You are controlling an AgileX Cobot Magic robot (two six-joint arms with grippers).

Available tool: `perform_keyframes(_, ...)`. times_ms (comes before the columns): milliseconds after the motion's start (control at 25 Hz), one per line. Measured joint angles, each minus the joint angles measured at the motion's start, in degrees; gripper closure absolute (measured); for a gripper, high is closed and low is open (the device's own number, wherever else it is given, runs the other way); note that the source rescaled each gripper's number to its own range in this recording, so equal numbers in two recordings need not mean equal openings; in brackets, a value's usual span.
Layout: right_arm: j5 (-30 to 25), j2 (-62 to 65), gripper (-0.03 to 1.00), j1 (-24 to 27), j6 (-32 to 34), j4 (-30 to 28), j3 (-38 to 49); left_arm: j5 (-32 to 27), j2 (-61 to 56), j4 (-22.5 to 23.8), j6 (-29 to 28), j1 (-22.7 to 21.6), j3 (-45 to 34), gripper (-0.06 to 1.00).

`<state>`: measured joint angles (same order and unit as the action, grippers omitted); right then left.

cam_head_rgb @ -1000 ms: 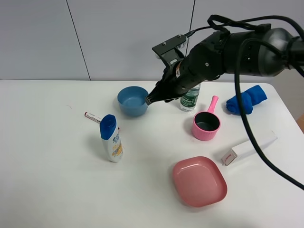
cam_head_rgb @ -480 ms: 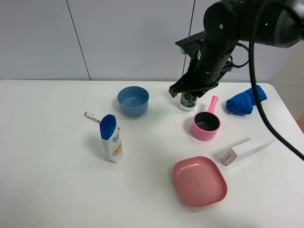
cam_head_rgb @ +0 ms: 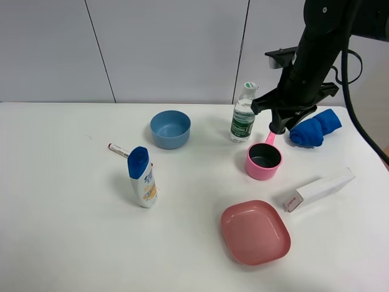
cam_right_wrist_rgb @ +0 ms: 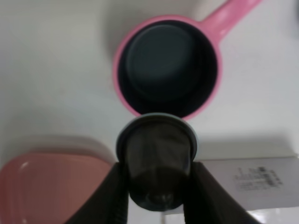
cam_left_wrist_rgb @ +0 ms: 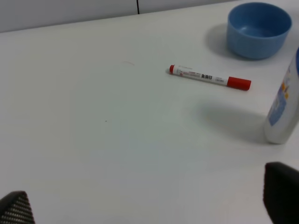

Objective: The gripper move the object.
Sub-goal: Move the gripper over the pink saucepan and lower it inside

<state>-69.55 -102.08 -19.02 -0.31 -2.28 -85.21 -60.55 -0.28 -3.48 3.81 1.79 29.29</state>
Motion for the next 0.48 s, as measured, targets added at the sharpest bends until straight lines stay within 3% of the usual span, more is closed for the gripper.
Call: perform_keyframes(480, 0.27, -2.85, 0.97, 0.29, 0.0, -3.06, 2.62, 0.0, 0.0, 0.0, 0.0, 0.0, 0.0, -0.06)
